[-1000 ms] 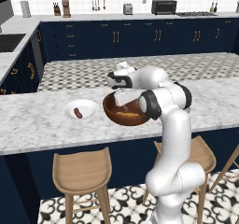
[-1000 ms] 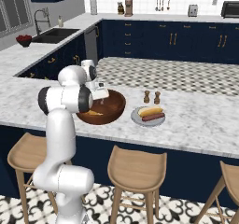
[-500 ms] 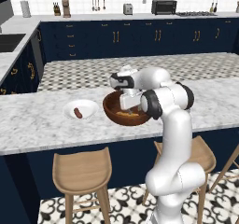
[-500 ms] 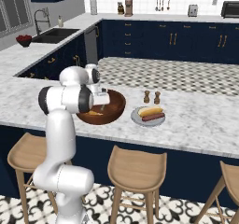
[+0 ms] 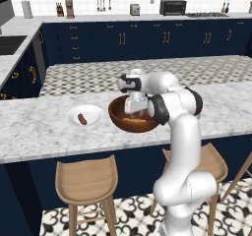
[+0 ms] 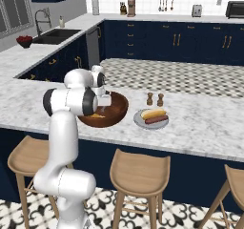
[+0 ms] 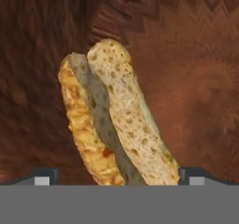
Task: Place one bun and one sausage from the bowl on each plate.
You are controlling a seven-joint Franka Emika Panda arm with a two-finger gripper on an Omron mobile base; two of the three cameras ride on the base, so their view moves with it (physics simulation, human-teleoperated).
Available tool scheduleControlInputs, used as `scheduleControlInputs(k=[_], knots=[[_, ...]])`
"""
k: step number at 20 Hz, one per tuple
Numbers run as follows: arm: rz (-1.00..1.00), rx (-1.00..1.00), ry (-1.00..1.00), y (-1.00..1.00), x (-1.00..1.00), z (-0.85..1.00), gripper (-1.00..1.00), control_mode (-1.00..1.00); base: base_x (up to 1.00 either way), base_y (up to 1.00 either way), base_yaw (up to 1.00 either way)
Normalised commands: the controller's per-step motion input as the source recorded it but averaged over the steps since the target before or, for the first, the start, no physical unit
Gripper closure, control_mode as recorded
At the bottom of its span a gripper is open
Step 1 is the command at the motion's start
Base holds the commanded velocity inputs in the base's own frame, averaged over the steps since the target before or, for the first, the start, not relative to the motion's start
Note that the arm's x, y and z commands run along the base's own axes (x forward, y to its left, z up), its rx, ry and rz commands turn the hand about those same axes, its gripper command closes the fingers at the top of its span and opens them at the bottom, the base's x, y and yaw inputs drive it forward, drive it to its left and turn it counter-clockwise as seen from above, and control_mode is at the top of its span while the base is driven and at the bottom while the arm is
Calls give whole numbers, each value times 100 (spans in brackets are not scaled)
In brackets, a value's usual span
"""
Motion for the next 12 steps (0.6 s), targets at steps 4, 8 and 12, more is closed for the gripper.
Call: scheduleControlInputs(k=[4,8,12], knots=[[0,0,-7,-2,44,-66,-100,-100,0,0,0],[0,0,3,-23,0,-35,-100,-100,0,0,0],[1,1,-2,-18,-50,-4,-100,-100,0,0,0]])
